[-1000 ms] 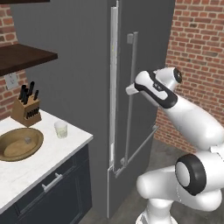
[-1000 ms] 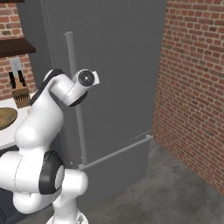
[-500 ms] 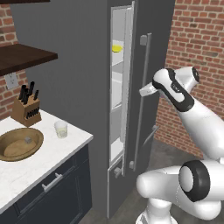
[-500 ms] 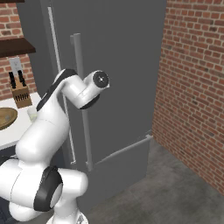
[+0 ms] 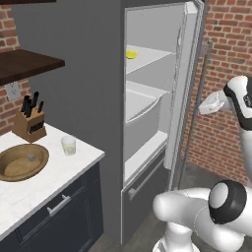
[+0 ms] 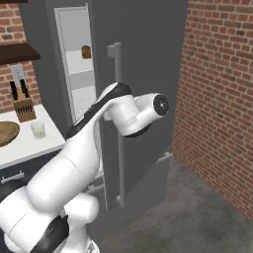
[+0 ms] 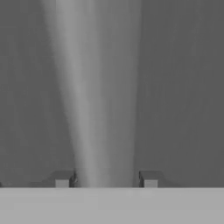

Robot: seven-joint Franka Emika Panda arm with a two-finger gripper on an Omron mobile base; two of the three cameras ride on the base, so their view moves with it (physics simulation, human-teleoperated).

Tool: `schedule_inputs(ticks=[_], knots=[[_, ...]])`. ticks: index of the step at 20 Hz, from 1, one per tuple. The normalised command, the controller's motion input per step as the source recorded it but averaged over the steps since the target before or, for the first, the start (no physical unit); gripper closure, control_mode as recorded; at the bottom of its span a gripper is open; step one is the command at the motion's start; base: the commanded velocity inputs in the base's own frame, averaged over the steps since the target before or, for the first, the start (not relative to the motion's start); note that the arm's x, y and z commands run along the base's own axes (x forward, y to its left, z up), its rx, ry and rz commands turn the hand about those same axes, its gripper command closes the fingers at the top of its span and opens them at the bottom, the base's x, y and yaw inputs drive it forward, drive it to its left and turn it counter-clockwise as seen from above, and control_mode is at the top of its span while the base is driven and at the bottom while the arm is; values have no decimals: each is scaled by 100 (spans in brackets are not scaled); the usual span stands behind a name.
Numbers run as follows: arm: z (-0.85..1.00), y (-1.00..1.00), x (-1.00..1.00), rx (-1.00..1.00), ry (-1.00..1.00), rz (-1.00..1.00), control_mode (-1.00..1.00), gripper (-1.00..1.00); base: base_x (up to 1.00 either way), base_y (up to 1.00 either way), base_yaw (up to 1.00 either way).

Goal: Grab a lemon wedge from the fridge and one ice cube from the ice bowl, and put them in the glass of lemonade.

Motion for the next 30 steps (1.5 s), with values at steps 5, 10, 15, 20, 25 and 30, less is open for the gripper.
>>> schedule_inputs(ticks=[5, 10, 15, 20, 25, 30], knots=[[-6, -93, -64, 7, -28, -1, -100, 100, 0, 0, 0], [15, -39, -10, -5, 2, -5, -100, -100, 0, 0, 0], [26, 0, -6, -11, 6, 0, -100, -100, 0, 0, 0], [48, 1, -62, 0, -8, -1, -100, -100, 0, 0, 0], [58, 39, -69, -3, -8, 0, -100, -100, 0, 0, 0], [89, 100, -55, -29, -3, 0, -100, -100, 0, 0, 0]])
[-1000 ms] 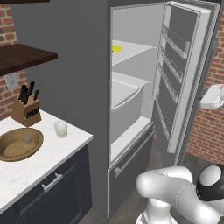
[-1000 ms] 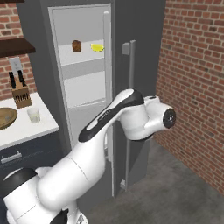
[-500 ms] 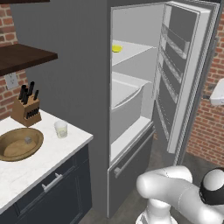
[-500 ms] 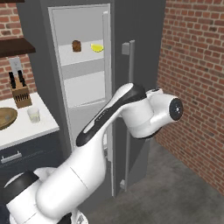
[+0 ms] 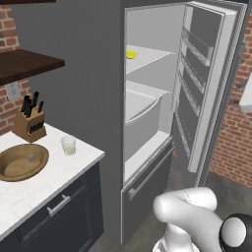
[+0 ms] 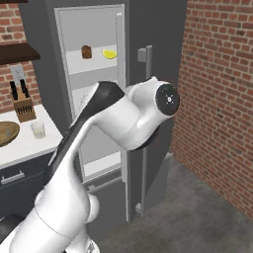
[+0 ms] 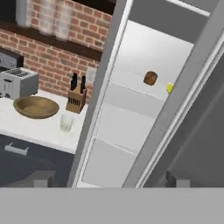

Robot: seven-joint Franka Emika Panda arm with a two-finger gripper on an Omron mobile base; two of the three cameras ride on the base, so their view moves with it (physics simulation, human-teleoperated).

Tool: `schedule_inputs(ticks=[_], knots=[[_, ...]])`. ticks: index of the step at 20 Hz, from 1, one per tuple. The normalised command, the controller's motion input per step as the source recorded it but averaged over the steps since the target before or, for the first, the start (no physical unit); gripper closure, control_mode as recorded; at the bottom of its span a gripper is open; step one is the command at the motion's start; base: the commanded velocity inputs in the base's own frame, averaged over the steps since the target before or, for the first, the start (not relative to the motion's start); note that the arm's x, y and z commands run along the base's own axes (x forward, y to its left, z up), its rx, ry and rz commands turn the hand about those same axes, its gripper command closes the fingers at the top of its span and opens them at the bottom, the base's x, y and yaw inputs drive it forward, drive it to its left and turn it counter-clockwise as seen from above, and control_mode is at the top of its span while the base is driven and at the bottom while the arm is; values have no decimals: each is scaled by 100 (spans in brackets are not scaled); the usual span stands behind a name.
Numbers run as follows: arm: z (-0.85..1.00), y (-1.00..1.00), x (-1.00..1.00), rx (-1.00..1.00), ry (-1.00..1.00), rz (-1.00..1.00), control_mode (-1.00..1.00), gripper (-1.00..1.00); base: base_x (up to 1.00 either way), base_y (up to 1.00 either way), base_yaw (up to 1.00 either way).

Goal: Grab a lemon wedge from the fridge and one ice cube from the ice bowl, and put them in the glass of lemonade.

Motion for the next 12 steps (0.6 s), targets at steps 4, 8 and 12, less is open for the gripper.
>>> schedule_inputs(ticks=[4, 8, 12], knots=[[86, 100, -51, -40, -1, -4, -100, -100, 0, 0, 0], [27, 100, 8, -49, 7, -16, -100, -100, 0, 0, 0], [-10, 100, 82, -51, 24, -26, -100, -100, 0, 0, 0]])
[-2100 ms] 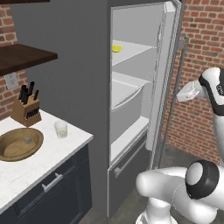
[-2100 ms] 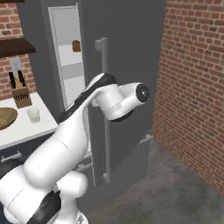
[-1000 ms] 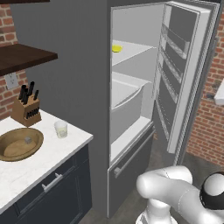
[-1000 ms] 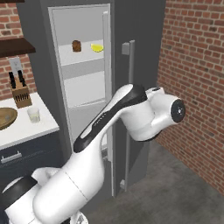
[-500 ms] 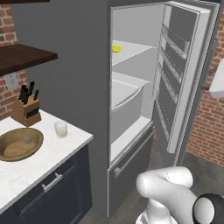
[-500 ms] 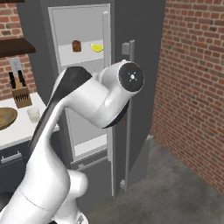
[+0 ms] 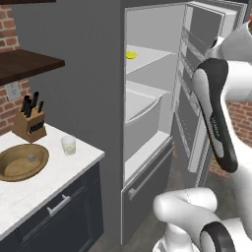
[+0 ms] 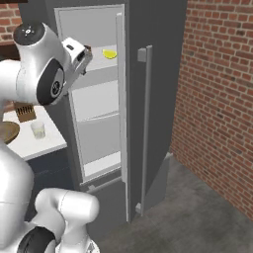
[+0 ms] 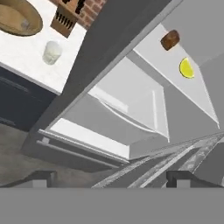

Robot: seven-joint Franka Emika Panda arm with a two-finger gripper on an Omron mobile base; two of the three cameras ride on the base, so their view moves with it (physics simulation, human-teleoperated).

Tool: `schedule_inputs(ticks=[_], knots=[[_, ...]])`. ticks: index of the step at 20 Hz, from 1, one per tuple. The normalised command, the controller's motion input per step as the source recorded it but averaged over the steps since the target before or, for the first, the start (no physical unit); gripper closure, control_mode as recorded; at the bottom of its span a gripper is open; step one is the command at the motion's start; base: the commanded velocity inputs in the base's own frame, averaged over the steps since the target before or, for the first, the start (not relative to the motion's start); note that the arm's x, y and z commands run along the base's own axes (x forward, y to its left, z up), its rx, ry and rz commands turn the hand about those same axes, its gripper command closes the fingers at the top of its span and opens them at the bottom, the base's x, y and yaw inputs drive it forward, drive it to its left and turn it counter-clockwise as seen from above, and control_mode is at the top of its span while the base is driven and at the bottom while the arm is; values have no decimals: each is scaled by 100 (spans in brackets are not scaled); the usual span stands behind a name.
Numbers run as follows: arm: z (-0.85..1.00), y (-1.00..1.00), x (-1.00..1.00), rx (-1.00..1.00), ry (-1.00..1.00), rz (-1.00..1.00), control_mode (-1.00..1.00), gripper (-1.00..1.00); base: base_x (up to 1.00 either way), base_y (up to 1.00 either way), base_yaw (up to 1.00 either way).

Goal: Grab a lemon wedge from the fridge and one ice cube from the ice bowl, and put them in the glass of lemonade.

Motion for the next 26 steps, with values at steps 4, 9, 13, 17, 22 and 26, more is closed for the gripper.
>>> schedule_inputs(ticks=[4, 9, 13, 17, 22, 26], knots=[[-39, 28, 100, -15, 5, -39, -100, -100, 0, 0, 0], [-35, -3, 100, 0, 0, -45, -100, -100, 0, 0, 0], [-24, -46, 75, 0, 0, -46, -100, -100, 0, 0, 0], [-3, -59, 47, 0, 4, -36, -100, -100, 0, 0, 0], [-1, -91, 3, 0, 3, -20, -100, -100, 0, 0, 0], [-2, -97, 9, 0, 2, -13, -100, -100, 0, 0, 0]])
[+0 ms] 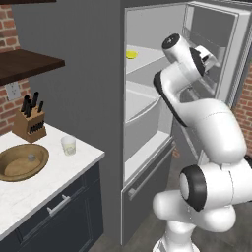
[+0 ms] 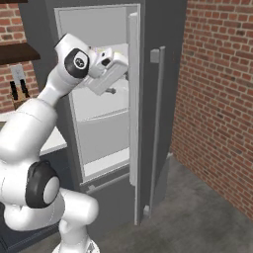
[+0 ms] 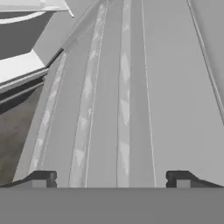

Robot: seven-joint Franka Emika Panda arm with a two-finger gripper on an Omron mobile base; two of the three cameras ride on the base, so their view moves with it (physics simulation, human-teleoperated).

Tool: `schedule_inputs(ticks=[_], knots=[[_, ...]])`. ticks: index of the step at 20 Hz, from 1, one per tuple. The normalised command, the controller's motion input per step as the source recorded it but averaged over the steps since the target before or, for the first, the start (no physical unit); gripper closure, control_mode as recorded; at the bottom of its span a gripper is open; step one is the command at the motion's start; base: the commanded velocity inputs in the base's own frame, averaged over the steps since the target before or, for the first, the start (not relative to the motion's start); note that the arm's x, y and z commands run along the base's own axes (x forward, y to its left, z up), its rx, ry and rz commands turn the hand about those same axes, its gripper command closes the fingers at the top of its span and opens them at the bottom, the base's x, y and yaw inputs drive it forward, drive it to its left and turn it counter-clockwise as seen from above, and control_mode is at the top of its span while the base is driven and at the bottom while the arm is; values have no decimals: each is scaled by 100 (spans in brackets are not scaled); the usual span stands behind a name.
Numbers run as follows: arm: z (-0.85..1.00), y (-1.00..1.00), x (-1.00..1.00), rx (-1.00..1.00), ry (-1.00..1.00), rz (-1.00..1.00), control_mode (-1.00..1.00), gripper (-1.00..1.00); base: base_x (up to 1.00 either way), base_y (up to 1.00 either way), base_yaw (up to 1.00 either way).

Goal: Grab a lemon wedge from the fridge and one ice cube from the ice bowl, and put them in the glass of lemonade.

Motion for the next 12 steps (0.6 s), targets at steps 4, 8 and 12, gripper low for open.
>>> schedule_inputs(ticks=[4, 8, 12], knots=[[-3, -100, 5, 0, 0, -12, -100, -100, 0, 0, 0], [-1, -100, 9, 0, 0, -11, -100, -100, 0, 0, 0], [-1, -100, 31, 0, 1, -9, -100, -100, 0, 0, 0]])
